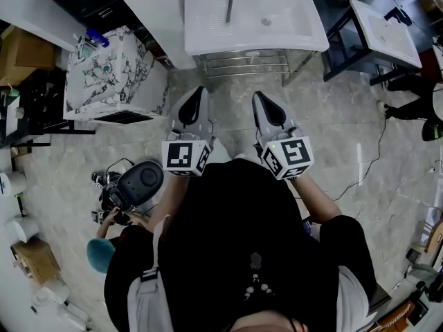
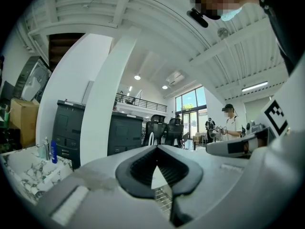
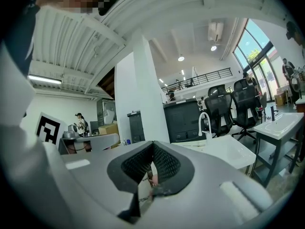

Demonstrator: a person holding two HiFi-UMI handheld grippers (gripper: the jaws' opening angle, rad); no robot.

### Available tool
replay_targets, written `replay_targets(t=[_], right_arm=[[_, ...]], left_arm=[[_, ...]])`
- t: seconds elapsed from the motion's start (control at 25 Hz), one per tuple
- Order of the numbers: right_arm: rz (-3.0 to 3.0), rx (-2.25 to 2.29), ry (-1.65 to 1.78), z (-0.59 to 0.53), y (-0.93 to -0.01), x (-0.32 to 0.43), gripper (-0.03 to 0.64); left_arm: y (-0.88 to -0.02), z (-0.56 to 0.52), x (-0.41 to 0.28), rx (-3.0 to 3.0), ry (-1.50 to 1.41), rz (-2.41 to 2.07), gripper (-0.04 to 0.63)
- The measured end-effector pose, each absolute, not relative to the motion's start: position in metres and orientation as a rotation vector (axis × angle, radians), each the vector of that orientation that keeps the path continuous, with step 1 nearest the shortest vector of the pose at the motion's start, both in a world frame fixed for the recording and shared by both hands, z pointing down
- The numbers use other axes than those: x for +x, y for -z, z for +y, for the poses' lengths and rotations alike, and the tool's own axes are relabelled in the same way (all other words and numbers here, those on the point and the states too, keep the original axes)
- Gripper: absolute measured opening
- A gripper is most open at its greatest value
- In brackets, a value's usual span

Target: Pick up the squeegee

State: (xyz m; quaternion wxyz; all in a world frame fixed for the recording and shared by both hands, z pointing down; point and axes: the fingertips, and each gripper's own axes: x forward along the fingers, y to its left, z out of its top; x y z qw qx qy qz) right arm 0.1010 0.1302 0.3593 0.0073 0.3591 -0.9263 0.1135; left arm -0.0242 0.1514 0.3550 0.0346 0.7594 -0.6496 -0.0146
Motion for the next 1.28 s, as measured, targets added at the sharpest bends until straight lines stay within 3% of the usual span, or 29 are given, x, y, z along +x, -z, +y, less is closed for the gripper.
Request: replay_targets(t=[1.28], right_arm=[[-2.775,1.337,-0.404,-0.075,-0.371,0.085,0.002]], left_arm=[[-0.376,-0.073,-0.061,2.382,0.013,-1.878,0.002]])
